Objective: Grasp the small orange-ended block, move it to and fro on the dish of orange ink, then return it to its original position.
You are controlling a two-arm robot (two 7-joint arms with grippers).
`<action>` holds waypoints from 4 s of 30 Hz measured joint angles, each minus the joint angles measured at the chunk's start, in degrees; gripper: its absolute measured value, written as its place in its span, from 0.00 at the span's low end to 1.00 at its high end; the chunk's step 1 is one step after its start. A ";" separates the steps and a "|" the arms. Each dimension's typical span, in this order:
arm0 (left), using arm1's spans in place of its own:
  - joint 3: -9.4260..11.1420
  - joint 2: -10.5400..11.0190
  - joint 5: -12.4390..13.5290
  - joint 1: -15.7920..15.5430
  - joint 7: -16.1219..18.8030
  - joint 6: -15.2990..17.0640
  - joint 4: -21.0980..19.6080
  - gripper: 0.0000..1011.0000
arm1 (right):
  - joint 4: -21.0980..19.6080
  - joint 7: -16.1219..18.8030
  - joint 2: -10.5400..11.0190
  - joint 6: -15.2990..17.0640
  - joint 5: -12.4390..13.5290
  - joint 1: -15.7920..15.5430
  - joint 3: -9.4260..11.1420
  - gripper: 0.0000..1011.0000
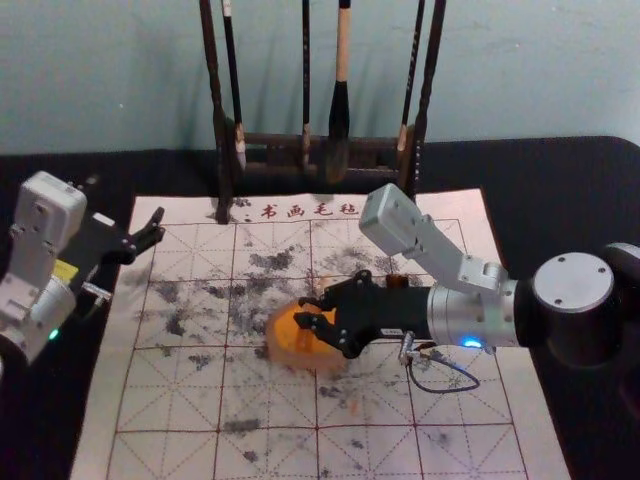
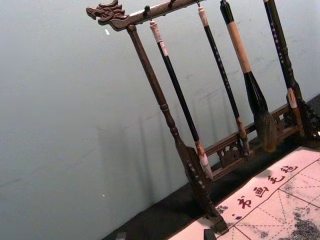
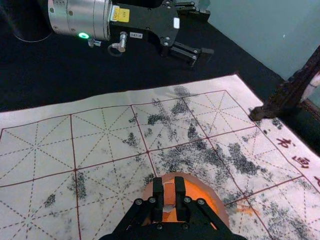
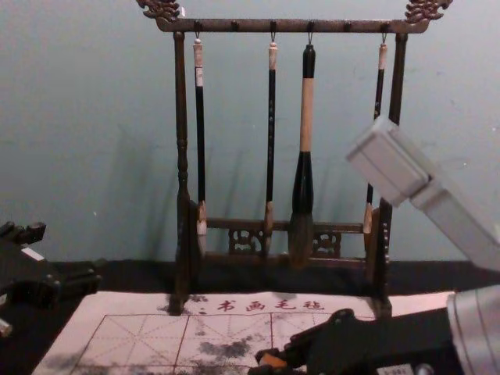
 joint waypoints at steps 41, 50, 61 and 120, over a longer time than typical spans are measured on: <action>0.00 0.00 0.00 0.01 0.00 0.00 0.00 0.99 | 4.86 -2.89 -3.65 0.46 -1.79 2.25 1.45 0.13; 0.00 0.00 0.00 0.00 0.00 0.00 0.00 0.99 | 4.25 -2.58 -2.48 -0.10 -1.77 1.76 2.16 0.13; 0.00 0.00 0.00 0.00 0.00 0.00 0.00 0.99 | 3.21 -2.02 -1.02 -0.74 -1.72 0.97 2.77 0.13; 0.00 0.00 0.00 0.00 0.00 0.00 0.00 0.99 | 0.43 -0.41 -0.46 -0.87 -1.07 -0.40 0.66 0.13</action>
